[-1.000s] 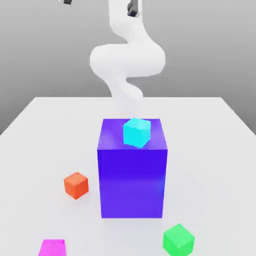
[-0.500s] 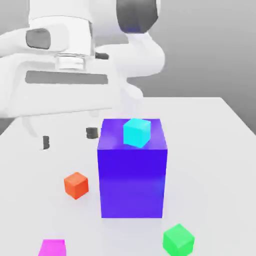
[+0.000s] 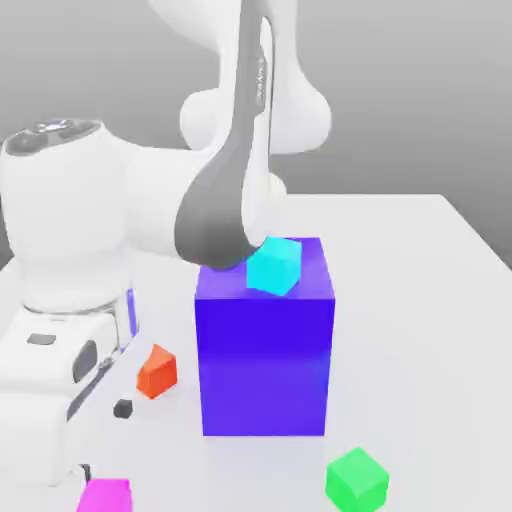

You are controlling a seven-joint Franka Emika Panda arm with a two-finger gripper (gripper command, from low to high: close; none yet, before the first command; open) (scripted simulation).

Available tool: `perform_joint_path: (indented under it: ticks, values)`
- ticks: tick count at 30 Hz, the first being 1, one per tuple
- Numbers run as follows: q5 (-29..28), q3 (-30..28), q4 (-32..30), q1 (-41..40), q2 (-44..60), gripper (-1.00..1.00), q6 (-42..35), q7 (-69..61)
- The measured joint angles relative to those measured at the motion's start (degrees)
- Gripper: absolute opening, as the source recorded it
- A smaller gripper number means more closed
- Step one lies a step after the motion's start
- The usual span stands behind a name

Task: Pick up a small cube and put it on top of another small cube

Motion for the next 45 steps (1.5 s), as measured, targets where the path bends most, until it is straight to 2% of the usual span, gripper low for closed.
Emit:
perform_joint_path:
  ticks: [6, 7, 14, 19, 32, 45]
  values:
    - [3.1, 4.9, 1.8, -5.1, 10.6, 0.0, 6.5, -8.3]
    - [3.8, 5.7, 2.1, -5.8, 12.1, -1.0, 7.6, -8.9]
    - [3.8, 5.7, 2.2, -5.8, 12.2, -1.0, 7.5, -8.9]
    - [-0.5, 2.2, 0.0, -2.4, 4.1, -1.0, 1.7, -4.3]
    - [-4.1, 0.5, -4.4, 13.1, -2.6, -1.0, -0.2, 27.1]
    - [-8.5, 1.6, -8.8, 26.3, -8.9, -1.0, -1.4, 60.2]
